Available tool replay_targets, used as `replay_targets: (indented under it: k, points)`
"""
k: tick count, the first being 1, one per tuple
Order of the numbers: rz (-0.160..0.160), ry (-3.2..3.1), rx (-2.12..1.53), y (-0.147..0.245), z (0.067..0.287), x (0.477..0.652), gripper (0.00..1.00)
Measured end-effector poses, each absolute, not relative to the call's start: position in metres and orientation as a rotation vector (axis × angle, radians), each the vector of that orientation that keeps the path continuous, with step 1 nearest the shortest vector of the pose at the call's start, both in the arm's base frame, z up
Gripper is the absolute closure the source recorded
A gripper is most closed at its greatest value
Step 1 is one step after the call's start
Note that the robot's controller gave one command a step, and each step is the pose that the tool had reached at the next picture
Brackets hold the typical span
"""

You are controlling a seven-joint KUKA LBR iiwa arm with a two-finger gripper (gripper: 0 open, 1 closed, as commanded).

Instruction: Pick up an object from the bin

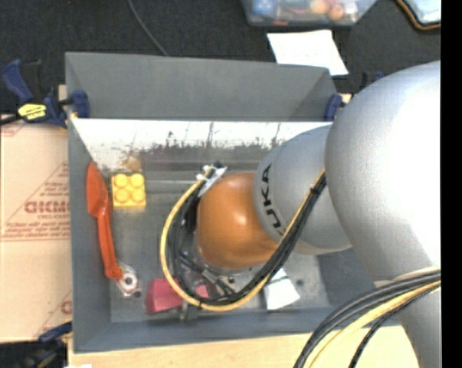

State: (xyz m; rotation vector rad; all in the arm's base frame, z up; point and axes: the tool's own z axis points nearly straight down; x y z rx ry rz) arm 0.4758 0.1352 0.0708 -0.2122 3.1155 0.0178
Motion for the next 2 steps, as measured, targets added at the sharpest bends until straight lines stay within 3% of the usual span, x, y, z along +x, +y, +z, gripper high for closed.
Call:
replay_targets:
  k: [2]
  points:
    - [0.017,3.118,-0.209,0.135,0.109,0.475,1.0]
